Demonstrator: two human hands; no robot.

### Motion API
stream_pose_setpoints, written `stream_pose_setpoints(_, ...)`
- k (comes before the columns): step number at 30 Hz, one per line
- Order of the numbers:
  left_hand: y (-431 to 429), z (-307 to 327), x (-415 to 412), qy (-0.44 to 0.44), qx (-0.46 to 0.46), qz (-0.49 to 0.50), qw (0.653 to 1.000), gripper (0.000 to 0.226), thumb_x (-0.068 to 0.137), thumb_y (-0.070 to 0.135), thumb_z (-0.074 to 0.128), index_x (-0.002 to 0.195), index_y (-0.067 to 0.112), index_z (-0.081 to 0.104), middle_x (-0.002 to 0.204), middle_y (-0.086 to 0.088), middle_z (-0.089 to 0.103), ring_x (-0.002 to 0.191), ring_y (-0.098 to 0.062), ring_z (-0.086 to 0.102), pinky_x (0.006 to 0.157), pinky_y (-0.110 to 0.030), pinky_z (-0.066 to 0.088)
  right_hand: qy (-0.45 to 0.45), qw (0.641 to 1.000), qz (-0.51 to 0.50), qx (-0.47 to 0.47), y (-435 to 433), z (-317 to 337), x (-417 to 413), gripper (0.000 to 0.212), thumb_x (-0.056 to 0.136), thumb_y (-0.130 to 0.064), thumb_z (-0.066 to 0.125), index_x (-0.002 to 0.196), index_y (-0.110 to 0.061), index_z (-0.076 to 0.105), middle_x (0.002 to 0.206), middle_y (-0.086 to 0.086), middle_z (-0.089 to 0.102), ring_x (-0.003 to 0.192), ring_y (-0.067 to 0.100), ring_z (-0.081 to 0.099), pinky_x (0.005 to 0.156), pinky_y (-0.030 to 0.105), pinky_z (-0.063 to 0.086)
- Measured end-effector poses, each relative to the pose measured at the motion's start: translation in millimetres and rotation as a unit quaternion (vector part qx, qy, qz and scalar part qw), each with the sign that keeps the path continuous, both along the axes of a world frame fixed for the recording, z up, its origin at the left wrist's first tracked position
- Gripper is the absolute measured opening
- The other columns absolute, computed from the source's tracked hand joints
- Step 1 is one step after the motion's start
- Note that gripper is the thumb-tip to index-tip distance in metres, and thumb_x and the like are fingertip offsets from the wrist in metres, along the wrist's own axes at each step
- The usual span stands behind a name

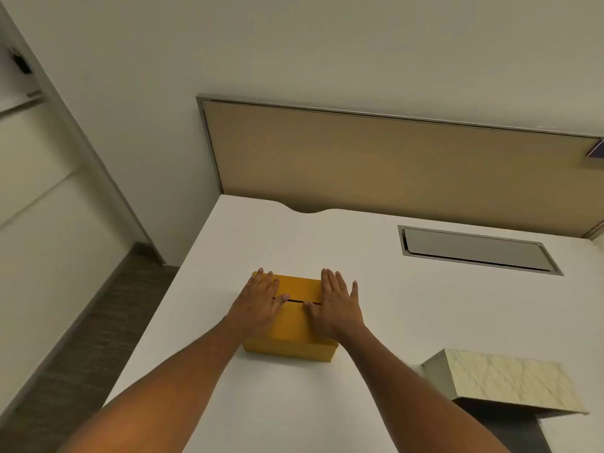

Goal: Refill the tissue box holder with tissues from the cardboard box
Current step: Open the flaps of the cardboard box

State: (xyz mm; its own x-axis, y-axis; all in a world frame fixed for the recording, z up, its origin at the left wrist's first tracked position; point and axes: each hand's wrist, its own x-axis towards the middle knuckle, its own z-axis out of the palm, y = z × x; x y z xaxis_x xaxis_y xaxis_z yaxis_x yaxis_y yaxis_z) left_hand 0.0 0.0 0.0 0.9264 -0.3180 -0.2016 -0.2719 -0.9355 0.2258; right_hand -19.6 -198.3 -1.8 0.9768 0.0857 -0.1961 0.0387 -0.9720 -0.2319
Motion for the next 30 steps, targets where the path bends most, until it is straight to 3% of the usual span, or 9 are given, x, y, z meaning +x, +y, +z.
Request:
stream_pose_setpoints(5, -2, -1, 10, 0.060, -0.061, 0.017, 0.996, 0.062, 0.099, 0.050, 0.022, 0.145, 0.011, 0.035, 0.157, -0.010, 0.028, 0.148, -0.025, 0.011, 0.122, -0.041, 0.011, -0.039, 0.996, 0.058, 0.047, 6, 1, -9, 0.063, 0.096, -0.048, 0.031, 0.146, -0.009, 0.025, 0.154, 0.007, 0.032, 0.144, 0.024, 0.020, 0.119, 0.048, 0.009)
stream_pose_setpoints(10, -7, 8, 14, 0.114, -0.083, 0.036, 0.989, 0.058, 0.100, 0.048, 0.022, 0.145, 0.015, 0.038, 0.158, -0.008, 0.025, 0.148, -0.024, 0.011, 0.120, -0.040, 0.010, -0.028, 0.995, 0.075, 0.066, 2, 3, -14, 0.033, 0.097, -0.037, 0.038, 0.111, -0.012, 0.057, 0.123, 0.006, 0.058, 0.118, 0.027, 0.049, 0.102, 0.040, 0.037)
stream_pose_setpoints(13, -7, 17, 15, 0.133, -0.094, 0.032, 0.986, 0.056, 0.101, 0.047, 0.020, 0.139, 0.015, 0.045, 0.155, -0.009, 0.031, 0.147, -0.025, 0.018, 0.119, -0.042, 0.015, -0.049, 0.993, 0.085, 0.064, 2, 3, -18, 0.030, 0.097, -0.032, 0.039, 0.101, -0.012, 0.061, 0.113, 0.006, 0.060, 0.109, 0.027, 0.050, 0.093, 0.039, 0.041)
stream_pose_setpoints(17, -8, 26, 20, 0.153, -0.109, 0.052, 0.981, 0.051, 0.101, 0.045, 0.020, 0.096, 0.009, 0.055, 0.119, -0.014, 0.060, 0.116, -0.029, 0.053, 0.096, -0.034, 0.038, -0.093, 0.988, 0.090, 0.084, 4, 6, -25, 0.027, 0.097, -0.027, 0.041, 0.097, -0.011, 0.063, 0.106, 0.006, 0.062, 0.102, 0.027, 0.051, 0.085, 0.036, 0.043)
stream_pose_setpoints(19, -10, 31, 24, 0.166, -0.108, 0.052, 0.979, 0.057, 0.100, 0.047, 0.020, 0.104, 0.005, 0.059, 0.116, -0.013, 0.062, 0.110, -0.029, 0.057, 0.091, -0.033, 0.040, -0.129, 0.983, 0.093, 0.091, 5, 9, -31, 0.027, 0.096, -0.023, 0.042, 0.097, -0.009, 0.065, 0.103, 0.006, 0.064, 0.097, 0.027, 0.054, 0.080, 0.038, 0.045)
stream_pose_setpoints(23, -9, 39, 31, 0.177, -0.093, 0.023, 0.980, 0.056, 0.101, 0.046, 0.020, 0.134, 0.012, 0.051, 0.141, -0.010, 0.051, 0.127, -0.027, 0.048, 0.106, -0.038, 0.035, -0.194, 0.968, 0.095, 0.124, 6, 12, -52, 0.018, 0.092, -0.012, 0.051, 0.092, -0.010, 0.069, 0.092, 0.005, 0.069, 0.082, 0.028, 0.059, 0.067, 0.041, 0.050)
stream_pose_setpoints(25, -8, 39, 35, 0.173, -0.082, 0.016, 0.981, 0.055, 0.101, 0.045, 0.022, 0.128, 0.008, 0.053, 0.136, -0.012, 0.055, 0.123, -0.028, 0.050, 0.102, -0.038, 0.037, -0.211, 0.962, 0.105, 0.136, 5, 9, -66, 0.012, 0.088, -0.009, 0.057, 0.090, -0.011, 0.069, 0.089, 0.003, 0.069, 0.078, 0.026, 0.059, 0.064, 0.041, 0.051)
stream_pose_setpoints(29, -8, 34, 40, 0.146, -0.067, 0.027, 0.987, 0.046, 0.101, 0.041, 0.030, 0.092, 0.006, 0.057, 0.109, -0.020, 0.064, 0.090, -0.029, 0.056, 0.075, -0.031, 0.037, -0.231, 0.949, 0.142, 0.164, 3, -4, -95, 0.010, 0.086, -0.013, 0.063, 0.093, -0.017, 0.069, 0.091, -0.003, 0.069, 0.078, 0.019, 0.059, 0.063, 0.032, 0.050)
stream_pose_setpoints(30, -8, 33, 40, 0.142, -0.063, 0.031, 0.987, 0.045, 0.100, 0.041, 0.032, 0.093, 0.006, 0.058, 0.110, -0.020, 0.064, 0.091, -0.029, 0.057, 0.075, -0.032, 0.038, -0.228, 0.946, 0.152, 0.170, 3, -9, -102, 0.011, 0.087, -0.015, 0.062, 0.095, -0.019, 0.069, 0.093, -0.005, 0.068, 0.081, 0.017, 0.059, 0.066, 0.030, 0.049)
